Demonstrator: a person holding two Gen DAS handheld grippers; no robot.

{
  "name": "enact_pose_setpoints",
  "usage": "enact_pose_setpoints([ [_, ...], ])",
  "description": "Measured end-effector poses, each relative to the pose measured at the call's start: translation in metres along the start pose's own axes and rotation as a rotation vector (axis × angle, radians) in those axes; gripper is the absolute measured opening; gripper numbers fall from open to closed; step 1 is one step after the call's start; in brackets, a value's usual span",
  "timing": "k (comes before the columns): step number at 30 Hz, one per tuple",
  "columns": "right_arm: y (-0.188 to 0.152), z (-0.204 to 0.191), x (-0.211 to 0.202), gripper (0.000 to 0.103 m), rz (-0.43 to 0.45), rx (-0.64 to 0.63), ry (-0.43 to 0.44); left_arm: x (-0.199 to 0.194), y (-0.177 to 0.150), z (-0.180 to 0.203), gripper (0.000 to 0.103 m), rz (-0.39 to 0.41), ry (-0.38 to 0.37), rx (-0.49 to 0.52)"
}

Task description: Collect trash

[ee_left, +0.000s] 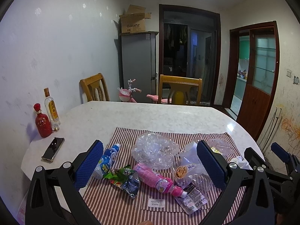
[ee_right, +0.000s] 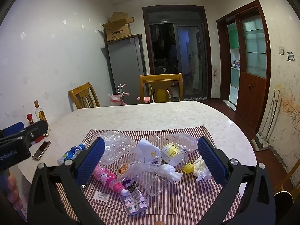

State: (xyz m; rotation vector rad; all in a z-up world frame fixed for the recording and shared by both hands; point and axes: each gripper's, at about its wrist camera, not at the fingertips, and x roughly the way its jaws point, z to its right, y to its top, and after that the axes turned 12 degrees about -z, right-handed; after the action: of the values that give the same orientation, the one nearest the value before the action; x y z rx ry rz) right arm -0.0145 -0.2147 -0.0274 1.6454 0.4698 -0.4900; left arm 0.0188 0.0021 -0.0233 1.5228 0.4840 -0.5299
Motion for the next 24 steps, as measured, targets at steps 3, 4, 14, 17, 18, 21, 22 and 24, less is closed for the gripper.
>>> enact_pose_setpoints([
  [3, 0.001, 0.0, 0.001, 0.1, -0.002, 0.002, -0.004, 0.003, 0.0, 0.001, 0.097, -0.008, -0.003, 0.003],
  [4, 0.001, 0.0, 0.001, 0.1, -0.003, 0.001, -0.004, 0.004, 0.001, 0.001, 0.097, -0.011, -0.005, 0.003],
  [14, 0.005, -0.001, 0.01, 0.1, -0.022, 0.001, -0.003, 0.016, 0.005, 0.003, 0.097, -0.03, -0.011, 0.011],
  [17, 0.007, -0.001, 0.014, 0.1, -0.028, 0.0, -0.002, 0.02, 0.008, 0.004, 0.097, -0.033, -0.015, 0.013],
  [18, 0.008, -0.001, 0.015, 0.1, -0.03, 0.0, -0.002, 0.022, 0.009, 0.004, 0.097, -0.034, -0.016, 0.013],
  [21, 0.01, -0.001, 0.019, 0.1, -0.036, 0.0, -0.003, 0.025, 0.011, 0.003, 0.097, -0.036, -0.02, 0.013],
  [22, 0.01, -0.001, 0.02, 0.1, -0.037, -0.003, -0.002, 0.026, 0.012, 0.002, 0.097, -0.036, -0.02, 0.012],
  [24, 0.013, -0.002, 0.024, 0.1, -0.035, -0.026, -0.011, 0.029, 0.012, 0.001, 0.097, -0.034, -0.008, 0.013],
])
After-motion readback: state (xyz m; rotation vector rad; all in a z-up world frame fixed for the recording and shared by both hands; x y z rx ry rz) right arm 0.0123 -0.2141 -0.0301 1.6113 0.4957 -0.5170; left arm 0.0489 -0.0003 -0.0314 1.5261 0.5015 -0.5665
